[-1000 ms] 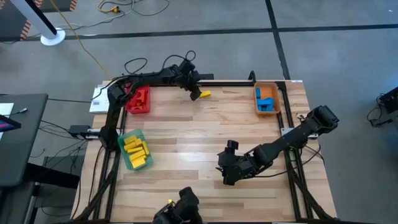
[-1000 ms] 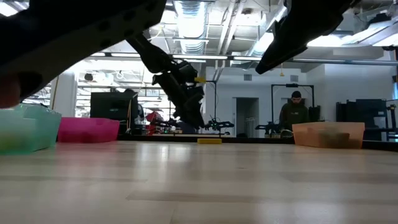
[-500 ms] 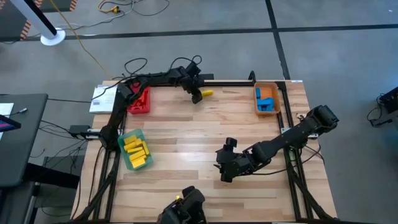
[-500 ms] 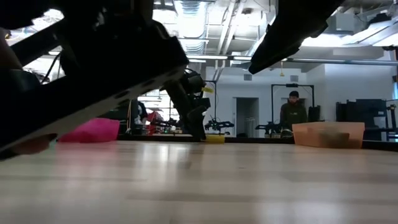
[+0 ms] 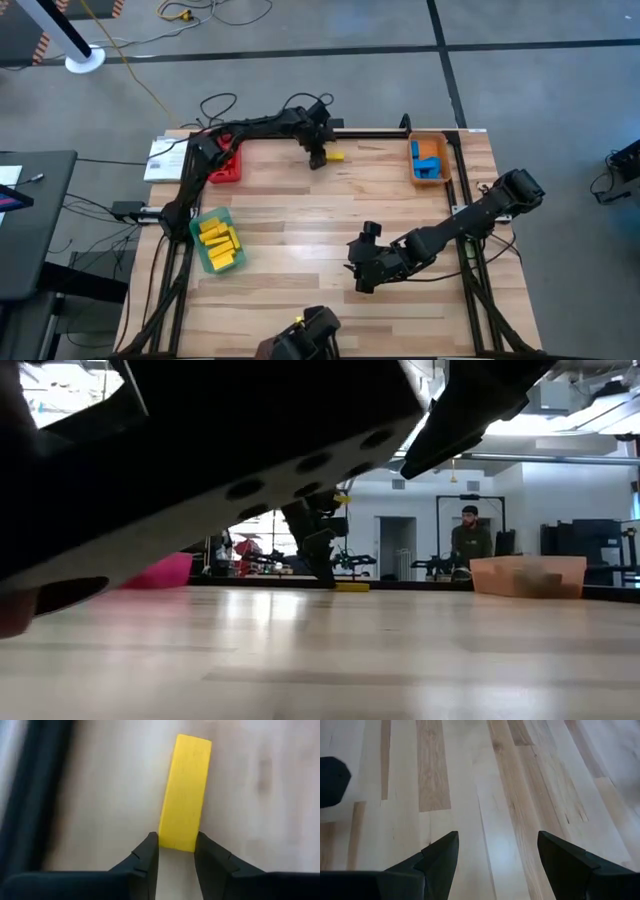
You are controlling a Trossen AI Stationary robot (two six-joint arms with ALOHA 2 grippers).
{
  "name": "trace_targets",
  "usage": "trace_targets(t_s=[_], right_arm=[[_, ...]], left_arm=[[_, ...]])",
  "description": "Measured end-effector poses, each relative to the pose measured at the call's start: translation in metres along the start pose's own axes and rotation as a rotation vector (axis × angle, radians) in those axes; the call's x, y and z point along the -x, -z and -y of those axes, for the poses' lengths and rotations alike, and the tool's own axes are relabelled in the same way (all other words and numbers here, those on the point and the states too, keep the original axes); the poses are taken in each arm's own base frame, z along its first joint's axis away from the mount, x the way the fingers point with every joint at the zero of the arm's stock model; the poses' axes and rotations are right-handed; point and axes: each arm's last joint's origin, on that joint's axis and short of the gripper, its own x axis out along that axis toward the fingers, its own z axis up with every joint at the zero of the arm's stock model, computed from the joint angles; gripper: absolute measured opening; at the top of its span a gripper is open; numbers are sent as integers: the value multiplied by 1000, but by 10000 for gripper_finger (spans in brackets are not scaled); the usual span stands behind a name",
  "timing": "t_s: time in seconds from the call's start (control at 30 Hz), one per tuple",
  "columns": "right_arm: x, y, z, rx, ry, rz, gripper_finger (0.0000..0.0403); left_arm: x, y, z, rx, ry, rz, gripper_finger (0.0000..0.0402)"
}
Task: Sort blocks
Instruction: Put the yellow block into the green bin
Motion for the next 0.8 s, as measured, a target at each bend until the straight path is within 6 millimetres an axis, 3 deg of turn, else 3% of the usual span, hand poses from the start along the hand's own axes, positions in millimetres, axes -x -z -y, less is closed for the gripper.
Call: trace_targets(t_s=[0.17,0.5,0.8], right_arm=[[0,0,0,-1,0,0,285],[-1,0,1,-2,5,-4,285],[-1,0,3,0,11,-12,285]], left_arm=[[-2,-2,10,-64,19,-26,89],[12,14,20,-105,94,-242,95],[45,13,42,-76,128,-350,90]])
